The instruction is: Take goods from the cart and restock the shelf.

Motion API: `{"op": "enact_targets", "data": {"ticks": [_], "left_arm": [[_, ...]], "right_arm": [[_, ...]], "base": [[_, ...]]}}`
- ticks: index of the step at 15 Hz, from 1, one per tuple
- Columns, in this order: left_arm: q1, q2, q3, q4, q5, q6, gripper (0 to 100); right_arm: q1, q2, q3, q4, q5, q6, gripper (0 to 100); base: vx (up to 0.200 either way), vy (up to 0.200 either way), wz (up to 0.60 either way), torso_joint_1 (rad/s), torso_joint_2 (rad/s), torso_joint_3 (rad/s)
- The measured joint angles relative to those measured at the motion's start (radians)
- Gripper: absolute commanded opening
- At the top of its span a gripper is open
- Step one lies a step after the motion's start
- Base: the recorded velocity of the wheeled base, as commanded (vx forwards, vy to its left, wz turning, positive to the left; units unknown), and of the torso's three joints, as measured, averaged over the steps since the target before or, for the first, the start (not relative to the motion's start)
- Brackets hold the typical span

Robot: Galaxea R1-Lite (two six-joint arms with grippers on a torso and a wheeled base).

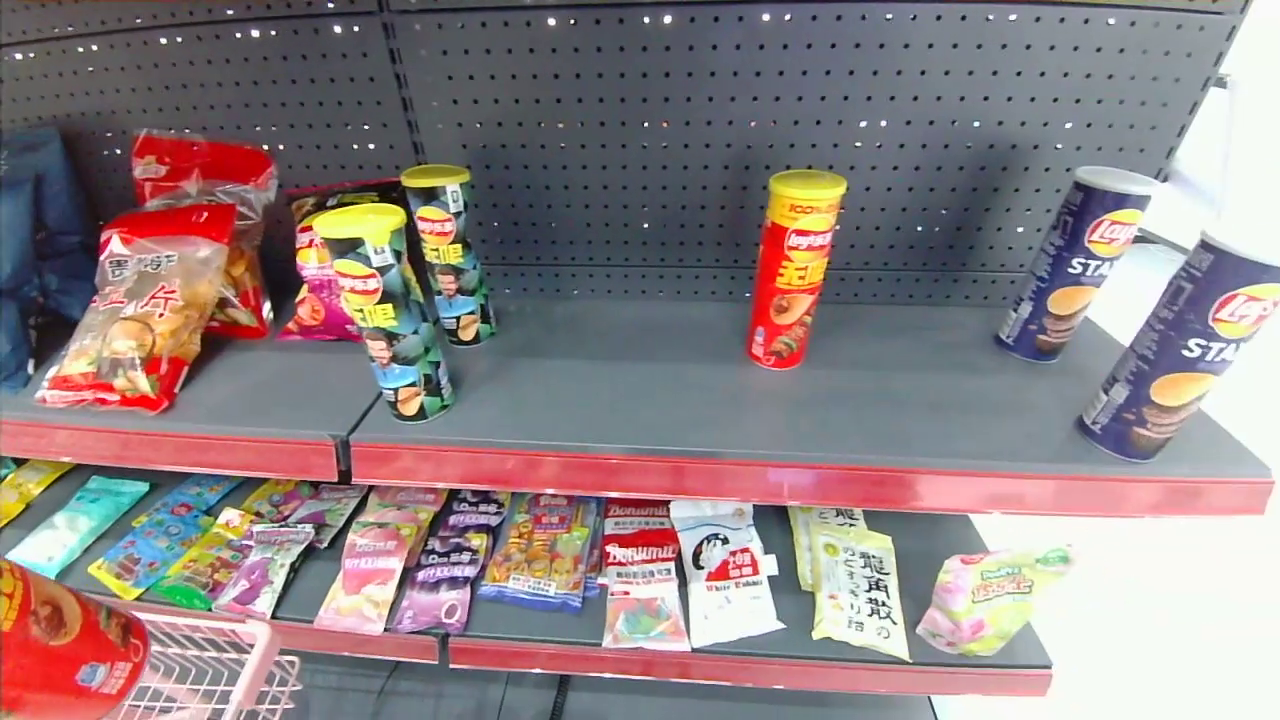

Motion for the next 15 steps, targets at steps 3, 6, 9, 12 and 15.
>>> {"op": "enact_targets", "data": {"ticks": [3,6,9,12,15], "left_arm": [[0.000,-0.001,-0.001,0.002,0.000,0.001,0],[0.001,-0.004,-0.002,0.000,-0.001,0.003,0],[0.000,-0.019,-0.002,0.001,-0.004,0.034,0],[-0.001,-0.055,0.014,0.003,-0.011,0.075,0],[-0.003,-0.108,0.045,0.004,-0.025,0.071,0]], "right_arm": [[-0.002,0.000,0.000,-0.001,0.002,-0.002,100],[0.000,0.000,0.000,0.000,0.003,-0.002,100],[0.001,0.000,0.000,0.000,0.003,-0.005,100],[0.001,0.000,0.000,0.000,0.009,-0.008,100],[0.002,0.000,-0.001,0.001,0.079,-0.030,100]], "base": [[0.200,0.000,0.00,-0.006,-0.01,0.004],[0.133,0.000,0.00,-0.002,0.01,0.000],[0.000,0.000,0.00,0.000,0.00,0.000],[0.000,0.000,0.00,0.000,0.00,0.000],[0.000,0.000,0.00,0.000,0.00,0.000]]}}
